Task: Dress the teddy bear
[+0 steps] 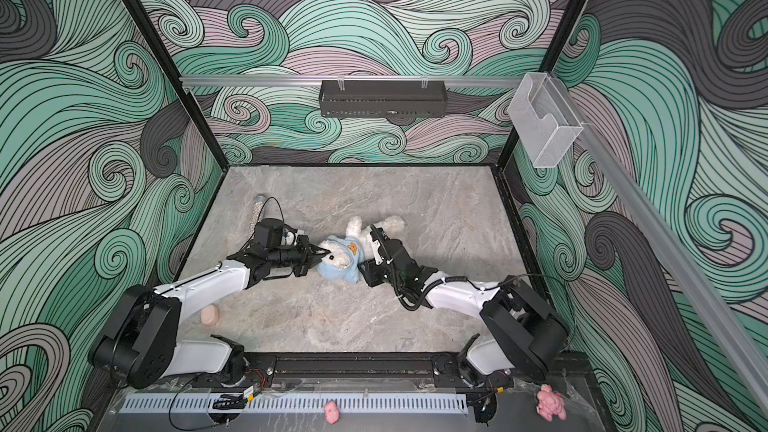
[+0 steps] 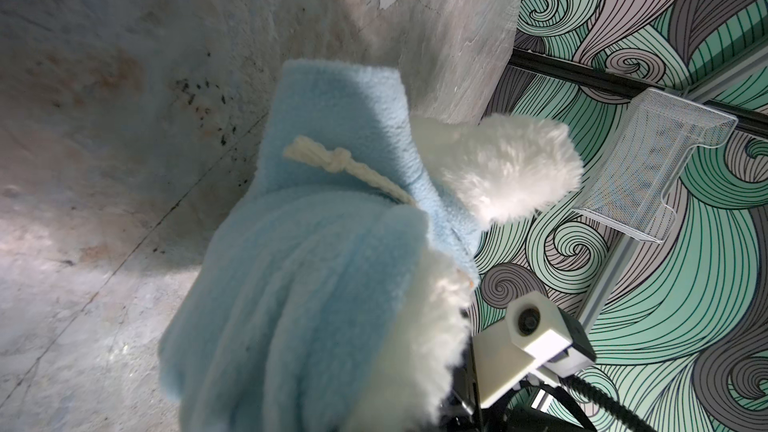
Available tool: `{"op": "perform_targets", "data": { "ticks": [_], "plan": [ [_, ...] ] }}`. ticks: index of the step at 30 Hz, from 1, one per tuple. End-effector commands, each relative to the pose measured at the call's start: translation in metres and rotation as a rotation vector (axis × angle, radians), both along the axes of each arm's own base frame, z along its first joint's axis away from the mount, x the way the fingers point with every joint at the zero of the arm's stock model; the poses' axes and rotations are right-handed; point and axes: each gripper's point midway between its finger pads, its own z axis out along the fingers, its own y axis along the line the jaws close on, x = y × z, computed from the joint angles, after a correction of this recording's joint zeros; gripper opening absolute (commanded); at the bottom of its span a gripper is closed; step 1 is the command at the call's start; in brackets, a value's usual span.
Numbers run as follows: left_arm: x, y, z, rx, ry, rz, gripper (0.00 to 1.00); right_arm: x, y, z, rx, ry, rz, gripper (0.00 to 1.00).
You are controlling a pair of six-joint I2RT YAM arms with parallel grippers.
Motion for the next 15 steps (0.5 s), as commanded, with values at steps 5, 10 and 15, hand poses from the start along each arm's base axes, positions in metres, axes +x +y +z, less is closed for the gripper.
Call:
{"op": "perform_targets", "data": {
  "ticks": [5, 10, 15],
  "plan": [
    [0.010, -0.008, 0.029, -0.031, -0.081, -0.021, 0.00, 0.000, 0.008, -0.006, 0.041, 0.008, -0.006, 0.33],
    [0.010, -0.008, 0.029, -0.030, -0.083, -0.021, 0.00, 0.001, 0.017, -0.003, 0.078, 0.011, 0.009, 0.25],
    [0.011, -0.010, 0.031, -0.033, -0.082, -0.017, 0.00, 0.003, 0.021, 0.000, 0.078, 0.008, -0.005, 0.10]
  ]
}}
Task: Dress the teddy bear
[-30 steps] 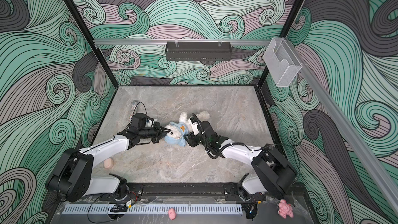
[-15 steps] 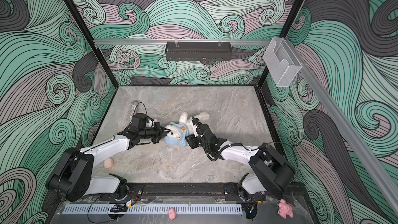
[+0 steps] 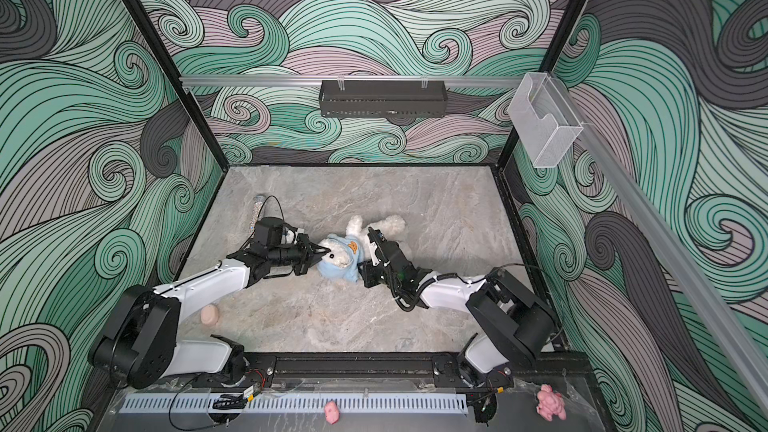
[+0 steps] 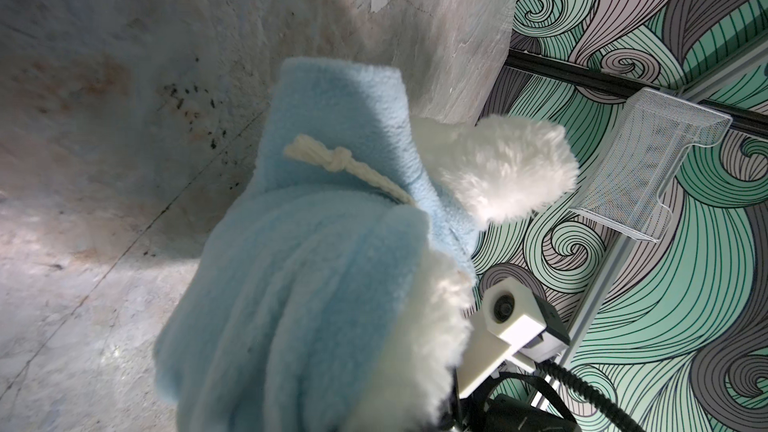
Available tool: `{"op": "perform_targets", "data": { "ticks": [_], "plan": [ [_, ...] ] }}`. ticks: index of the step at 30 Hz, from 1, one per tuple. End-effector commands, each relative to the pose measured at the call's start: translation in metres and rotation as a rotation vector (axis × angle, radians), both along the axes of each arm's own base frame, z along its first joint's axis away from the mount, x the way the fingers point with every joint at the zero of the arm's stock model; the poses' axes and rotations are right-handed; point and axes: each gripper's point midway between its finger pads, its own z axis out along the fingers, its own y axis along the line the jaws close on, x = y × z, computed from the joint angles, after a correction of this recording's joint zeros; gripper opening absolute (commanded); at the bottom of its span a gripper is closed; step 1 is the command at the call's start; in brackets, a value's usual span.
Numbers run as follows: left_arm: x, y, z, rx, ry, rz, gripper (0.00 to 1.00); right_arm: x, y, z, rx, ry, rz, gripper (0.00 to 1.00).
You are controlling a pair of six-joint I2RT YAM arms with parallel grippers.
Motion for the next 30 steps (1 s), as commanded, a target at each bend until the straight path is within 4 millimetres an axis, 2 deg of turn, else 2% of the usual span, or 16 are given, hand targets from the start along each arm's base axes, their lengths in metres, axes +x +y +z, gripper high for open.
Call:
{"op": "perform_targets", "data": {
  "ticks": [1, 2, 5, 9, 12, 15, 20, 24, 30],
  "plan": [
    [0.008, -0.008, 0.028, -0.034, -0.077, -0.013, 0.00, 0.006, -0.001, 0.007, -0.001, -0.016, -0.044, 0.03],
    [0.008, -0.007, 0.028, -0.030, -0.075, -0.003, 0.00, 0.009, -0.014, 0.005, -0.053, -0.024, -0.095, 0.00],
    [0.005, 0.005, 0.027, -0.008, -0.065, 0.049, 0.00, 0.015, -0.062, 0.006, -0.191, -0.068, -0.257, 0.00],
    [0.007, 0.020, 0.025, -0.074, -0.039, 0.134, 0.00, 0.009, -0.116, 0.012, -0.324, -0.130, -0.397, 0.00],
    [0.008, 0.023, 0.028, -0.122, -0.035, 0.160, 0.00, 0.007, -0.151, 0.017, -0.396, -0.179, -0.483, 0.00],
    [0.007, 0.023, 0.034, -0.134, -0.041, 0.156, 0.00, 0.010, -0.170, 0.023, -0.421, -0.180, -0.526, 0.00],
    [0.003, 0.022, 0.041, -0.155, -0.034, 0.131, 0.00, 0.019, -0.191, 0.024, -0.500, -0.180, -0.566, 0.00],
    [-0.002, 0.027, 0.038, -0.173, -0.008, 0.119, 0.00, 0.023, -0.213, 0.022, -0.504, -0.157, -0.625, 0.00],
    [-0.010, 0.028, 0.034, -0.144, -0.009, 0.049, 0.00, 0.029, -0.238, 0.037, -0.455, -0.161, -0.708, 0.00]
  ]
}}
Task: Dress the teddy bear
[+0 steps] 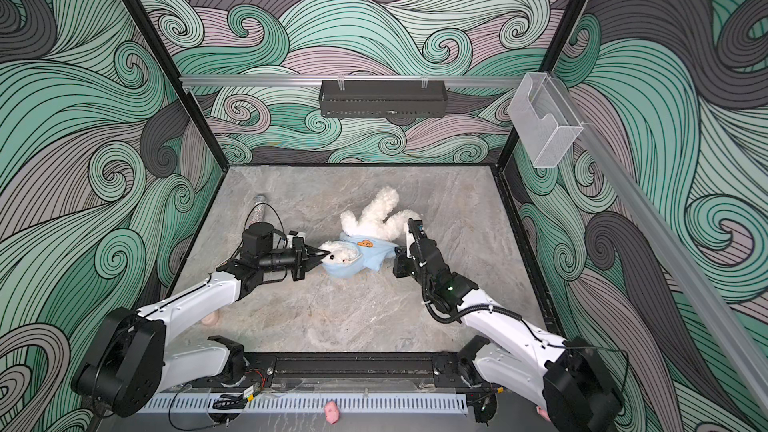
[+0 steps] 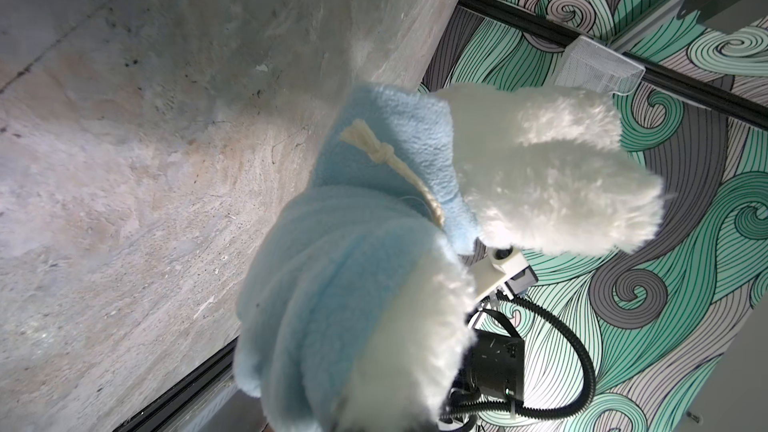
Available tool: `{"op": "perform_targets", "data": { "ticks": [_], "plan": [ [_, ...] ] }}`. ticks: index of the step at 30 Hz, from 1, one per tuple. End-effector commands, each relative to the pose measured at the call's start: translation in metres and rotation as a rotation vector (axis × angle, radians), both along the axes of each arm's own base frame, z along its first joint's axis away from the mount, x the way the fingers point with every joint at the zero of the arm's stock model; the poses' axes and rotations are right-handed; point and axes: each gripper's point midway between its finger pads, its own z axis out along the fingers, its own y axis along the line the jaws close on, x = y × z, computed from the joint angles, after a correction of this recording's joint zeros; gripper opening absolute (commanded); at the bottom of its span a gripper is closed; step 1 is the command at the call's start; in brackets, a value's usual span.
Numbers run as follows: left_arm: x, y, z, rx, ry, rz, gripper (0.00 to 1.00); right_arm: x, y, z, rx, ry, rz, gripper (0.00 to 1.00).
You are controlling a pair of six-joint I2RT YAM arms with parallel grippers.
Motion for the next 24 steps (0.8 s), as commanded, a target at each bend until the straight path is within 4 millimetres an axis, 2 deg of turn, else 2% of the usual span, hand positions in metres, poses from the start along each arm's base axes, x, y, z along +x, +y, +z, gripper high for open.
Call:
{"op": "perform_targets", "data": {
  "ticks": [1, 9, 12, 15, 19, 21, 24],
  "plan": [
    [0.014, 0.029, -0.003, 0.065, -0.016, 0.078, 0.00, 0.008, -0.119, -0.033, -0.280, 0.062, -0.430, 0.00],
    [0.007, 0.042, -0.010, 0.121, -0.027, 0.036, 0.00, 0.020, -0.142, -0.019, -0.205, 0.070, -0.492, 0.00],
    [0.009, 0.044, -0.011, 0.138, -0.041, 0.026, 0.00, 0.023, -0.140, -0.017, -0.179, 0.077, -0.479, 0.00],
    [0.015, 0.034, -0.007, 0.136, -0.082, -0.008, 0.00, 0.028, -0.104, -0.019, -0.084, 0.063, -0.331, 0.00],
    [0.017, 0.001, 0.009, 0.205, -0.240, -0.096, 0.00, 0.020, -0.027, -0.030, 0.012, 0.105, 0.030, 0.00],
    [0.018, -0.010, 0.014, 0.244, -0.319, -0.114, 0.00, 0.013, -0.010, -0.041, -0.011, 0.148, 0.106, 0.00],
    [0.022, -0.012, 0.012, 0.304, -0.375, -0.123, 0.00, 0.008, -0.010, -0.059, -0.058, 0.218, 0.110, 0.00]
  ]
}}
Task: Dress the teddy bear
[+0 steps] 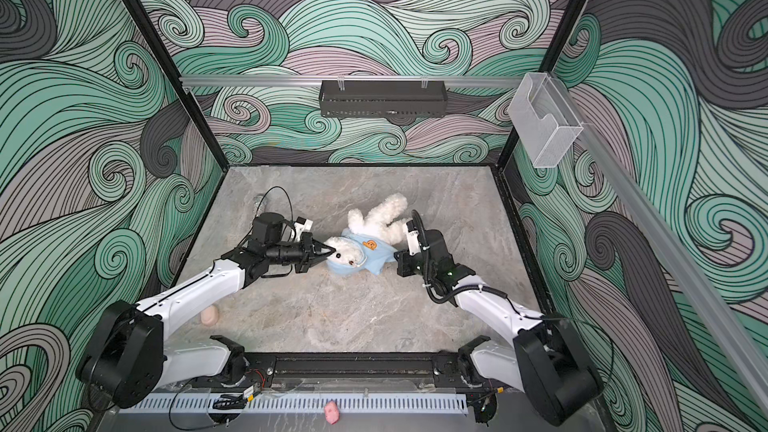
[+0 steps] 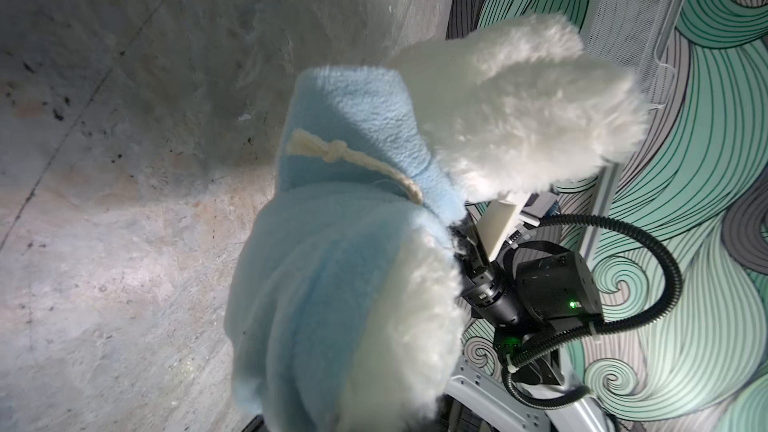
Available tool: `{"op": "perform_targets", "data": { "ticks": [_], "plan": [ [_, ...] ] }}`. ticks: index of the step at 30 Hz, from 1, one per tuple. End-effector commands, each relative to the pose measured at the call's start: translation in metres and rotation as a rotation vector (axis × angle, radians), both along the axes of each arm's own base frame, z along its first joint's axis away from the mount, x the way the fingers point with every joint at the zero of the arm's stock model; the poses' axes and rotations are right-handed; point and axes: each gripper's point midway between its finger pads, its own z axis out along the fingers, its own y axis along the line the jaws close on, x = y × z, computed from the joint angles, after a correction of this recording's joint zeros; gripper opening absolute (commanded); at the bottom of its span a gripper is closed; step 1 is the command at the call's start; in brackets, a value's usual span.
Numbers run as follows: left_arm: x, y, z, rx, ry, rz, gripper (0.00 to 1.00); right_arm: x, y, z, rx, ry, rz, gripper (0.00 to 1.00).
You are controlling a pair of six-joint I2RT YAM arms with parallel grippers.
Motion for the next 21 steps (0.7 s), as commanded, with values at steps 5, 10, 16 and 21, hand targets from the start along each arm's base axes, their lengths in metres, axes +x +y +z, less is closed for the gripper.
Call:
{"op": "perform_targets", "data": {
  "ticks": [5, 10, 16, 21],
  "plan": [
    [0.007, -0.006, -0.019, 0.198, -0.164, -0.099, 0.00, -0.002, -0.029, 0.001, -0.167, 0.059, -0.068, 0.29],
    [-0.004, -0.018, -0.057, 0.261, -0.150, -0.242, 0.00, -0.009, 0.001, 0.050, 0.013, -0.101, 0.043, 0.46],
    [0.014, -0.019, -0.073, 0.341, -0.221, -0.252, 0.06, 0.006, 0.029, 0.027, 0.052, -0.067, 0.037, 0.42],
    [0.016, -0.022, -0.078, 0.331, -0.198, -0.249, 0.23, 0.015, 0.035, -0.020, 0.036, 0.022, -0.008, 0.34]
  ]
}}
